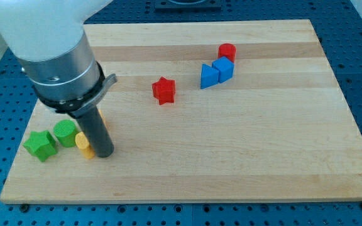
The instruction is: Push the red star into the triangle
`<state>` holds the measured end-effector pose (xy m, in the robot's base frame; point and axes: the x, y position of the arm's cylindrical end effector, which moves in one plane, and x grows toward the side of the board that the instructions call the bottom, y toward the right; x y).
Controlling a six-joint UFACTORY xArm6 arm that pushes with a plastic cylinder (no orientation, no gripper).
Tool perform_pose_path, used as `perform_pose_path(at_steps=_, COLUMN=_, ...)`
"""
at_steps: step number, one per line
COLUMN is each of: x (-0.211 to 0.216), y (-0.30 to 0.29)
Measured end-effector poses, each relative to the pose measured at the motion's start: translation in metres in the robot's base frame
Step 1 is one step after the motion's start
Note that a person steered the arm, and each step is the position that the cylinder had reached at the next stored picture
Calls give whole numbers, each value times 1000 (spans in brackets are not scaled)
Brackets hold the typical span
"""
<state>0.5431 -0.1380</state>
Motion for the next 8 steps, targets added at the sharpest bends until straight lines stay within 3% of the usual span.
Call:
perform_pose_path(at_steps=2, x=-29, y=119)
perform_pose_path(at_steps=3, x=-40, y=144)
perform_pose_path(at_steps=8, x=-72, y=157)
